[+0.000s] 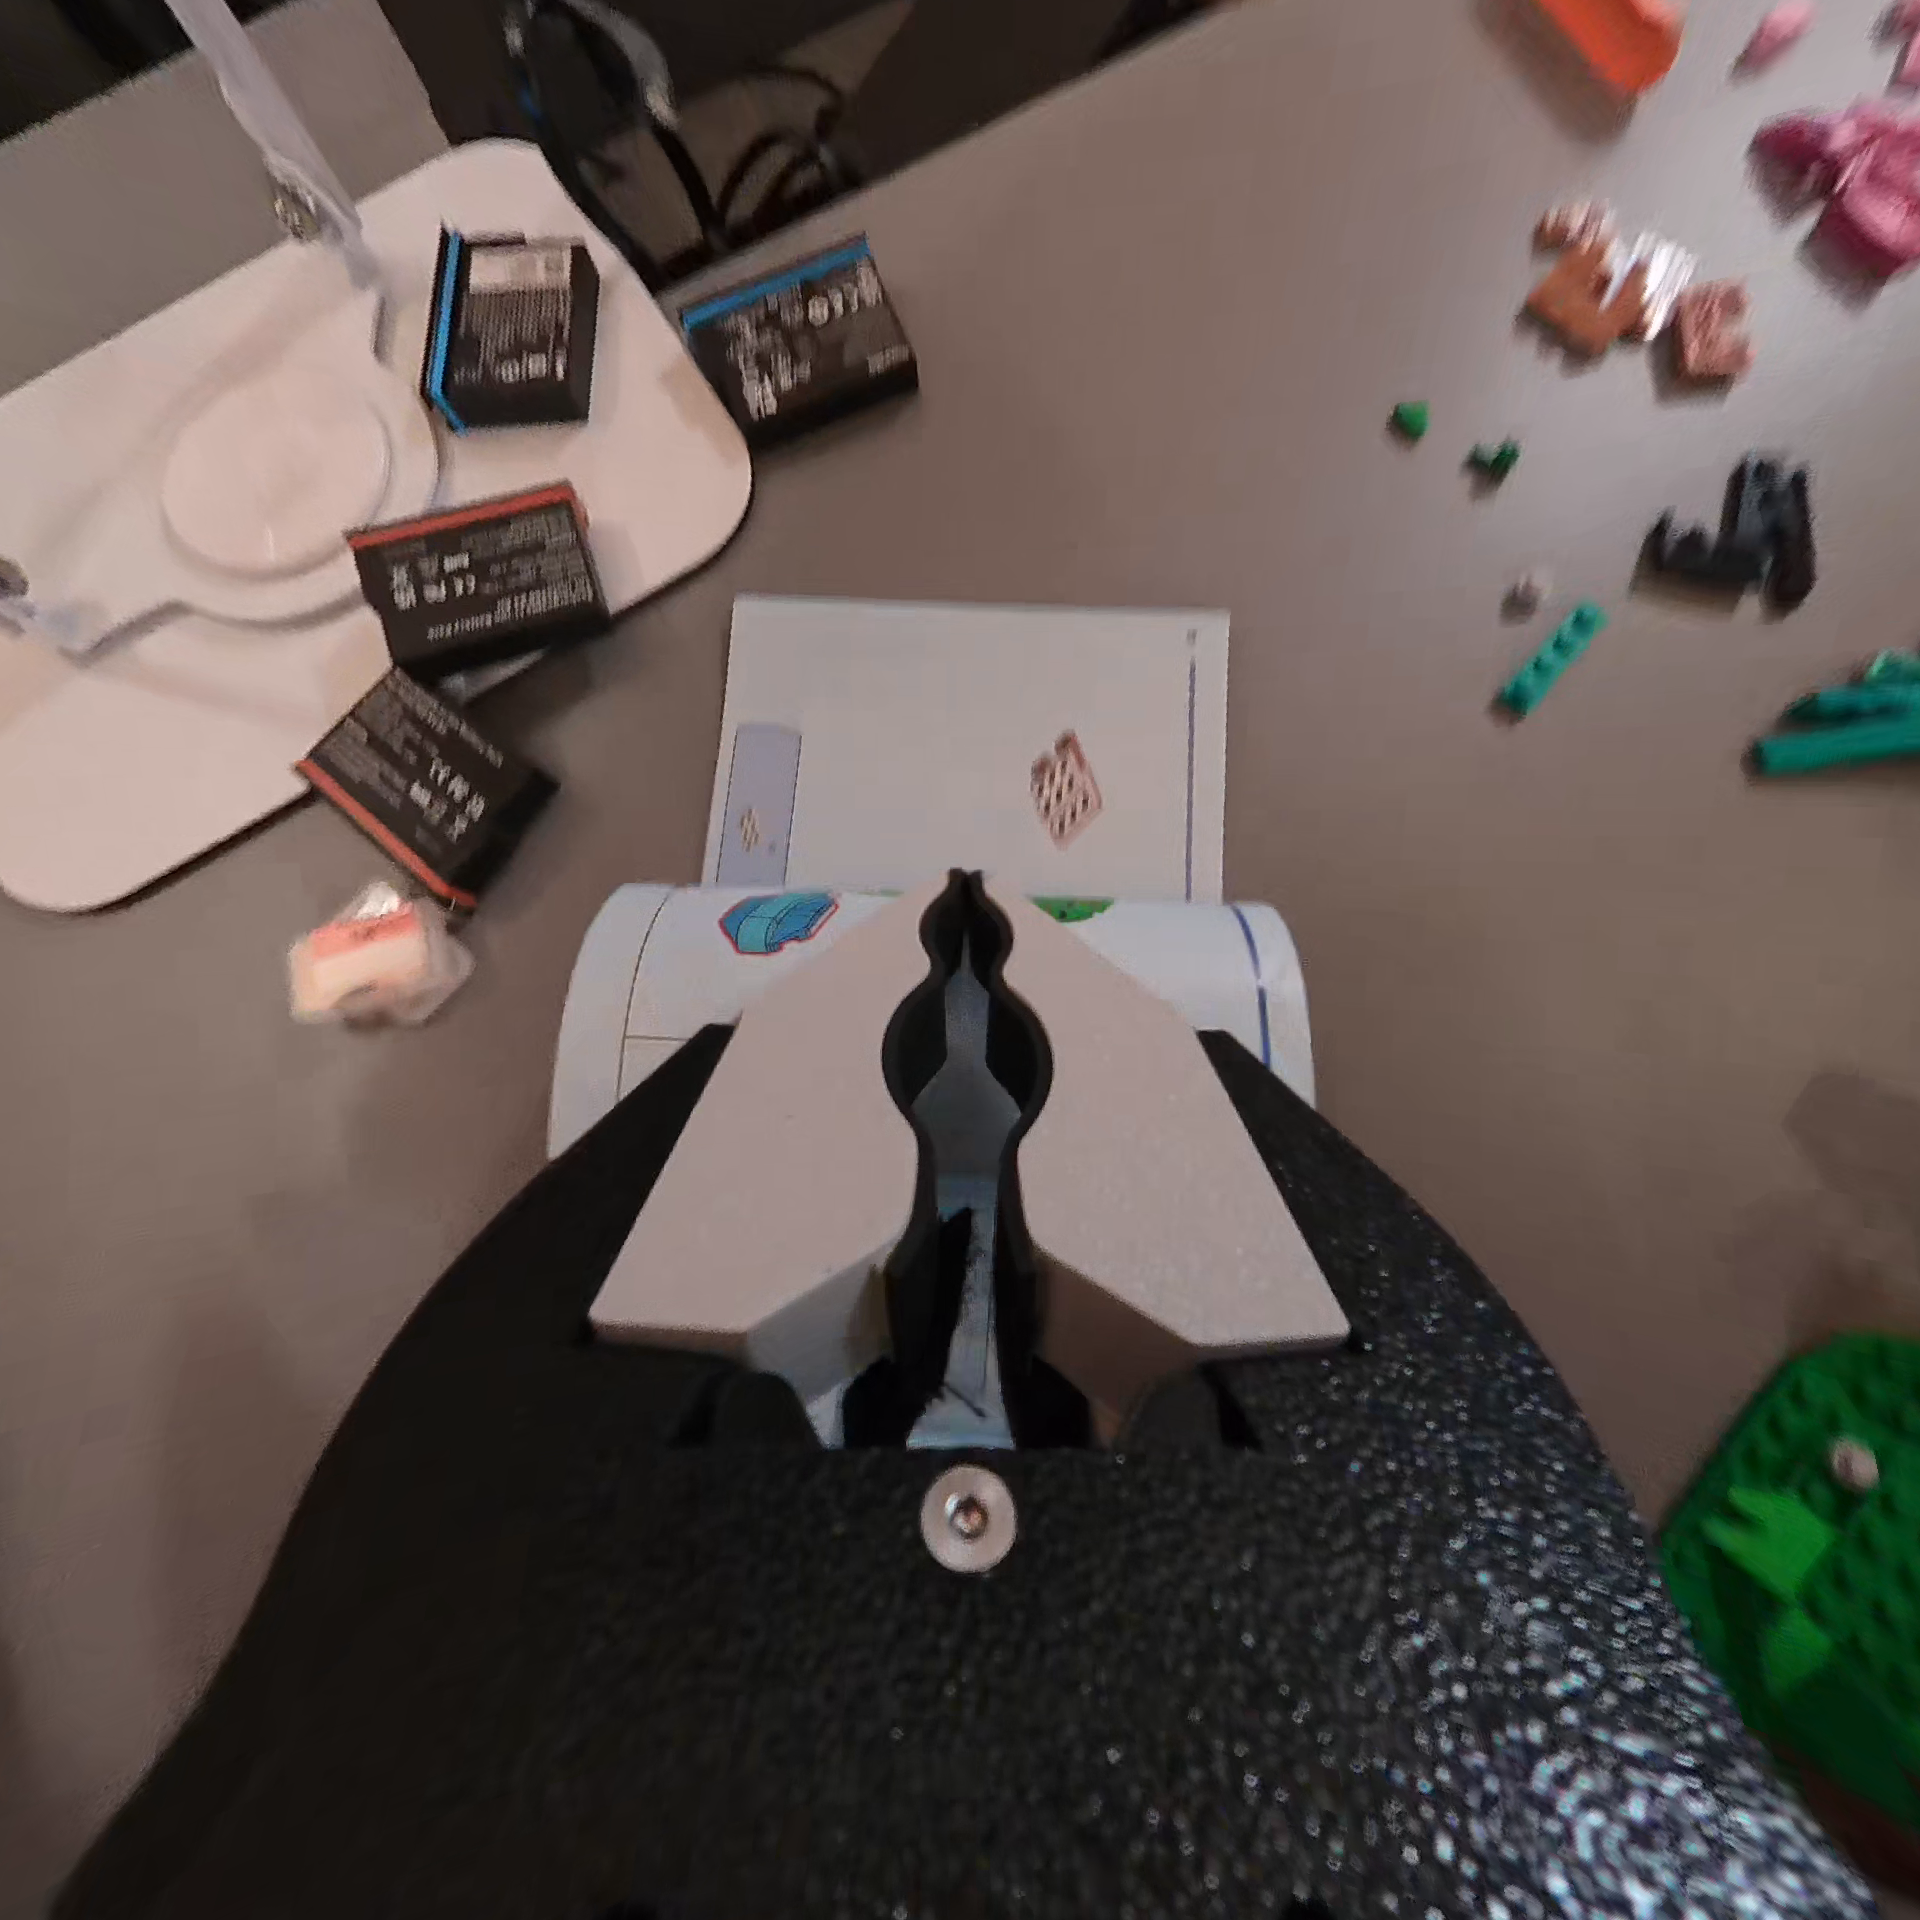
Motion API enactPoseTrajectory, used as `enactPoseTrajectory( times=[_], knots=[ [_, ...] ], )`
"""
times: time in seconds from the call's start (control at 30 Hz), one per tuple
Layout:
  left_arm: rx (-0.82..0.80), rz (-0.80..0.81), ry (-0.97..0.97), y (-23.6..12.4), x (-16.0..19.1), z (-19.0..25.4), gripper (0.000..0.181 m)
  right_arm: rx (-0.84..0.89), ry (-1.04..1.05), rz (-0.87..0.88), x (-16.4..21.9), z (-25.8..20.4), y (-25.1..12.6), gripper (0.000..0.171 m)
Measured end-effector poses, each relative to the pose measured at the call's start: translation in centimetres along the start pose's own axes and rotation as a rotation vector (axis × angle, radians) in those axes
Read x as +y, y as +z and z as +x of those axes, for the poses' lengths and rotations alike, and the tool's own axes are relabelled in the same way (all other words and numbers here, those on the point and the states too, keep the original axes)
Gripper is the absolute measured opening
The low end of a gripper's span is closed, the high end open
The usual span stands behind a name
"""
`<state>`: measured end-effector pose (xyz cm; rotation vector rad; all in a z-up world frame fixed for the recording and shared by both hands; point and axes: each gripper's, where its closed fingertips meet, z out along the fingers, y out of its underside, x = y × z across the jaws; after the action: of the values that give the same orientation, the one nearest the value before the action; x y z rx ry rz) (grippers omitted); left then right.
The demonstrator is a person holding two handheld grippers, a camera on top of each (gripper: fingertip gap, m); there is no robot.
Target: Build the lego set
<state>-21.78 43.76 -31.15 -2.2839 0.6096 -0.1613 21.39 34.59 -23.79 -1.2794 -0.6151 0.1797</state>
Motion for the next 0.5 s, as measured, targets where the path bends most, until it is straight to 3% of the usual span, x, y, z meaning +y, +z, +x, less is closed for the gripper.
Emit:
enactPoseTrajectory(
  times=[0.13, 0.2, 0.33, 0.5],
  knots=[
    [0.06, 0.198, -0.093, 1.1, -3.4, 0.2, 0.0, -0.002, 0.005, 0.004, 0.0, 0.0, 0.0, 0.011],
    [0.067, 0.388, -0.145, -0.7, -6.2, 0.0, 0.0, 0.0, 0.009, 0.006, -0.1, 0.1, -0.1, 0.011],
    [0.012, 0.785, -0.165, -9.0, -10.0, -0.3, 0.0, 0.022, 0.028, 0.014, -0.1, 0.5, -0.1, 0.015],
    [-0.304, 0.966, 0.039, -19.5, -8.3, 1.3, 0.0, 0.03, 0.047, 0.018, -0.2, 0.8, -0.2, 0.016]
  ],
)
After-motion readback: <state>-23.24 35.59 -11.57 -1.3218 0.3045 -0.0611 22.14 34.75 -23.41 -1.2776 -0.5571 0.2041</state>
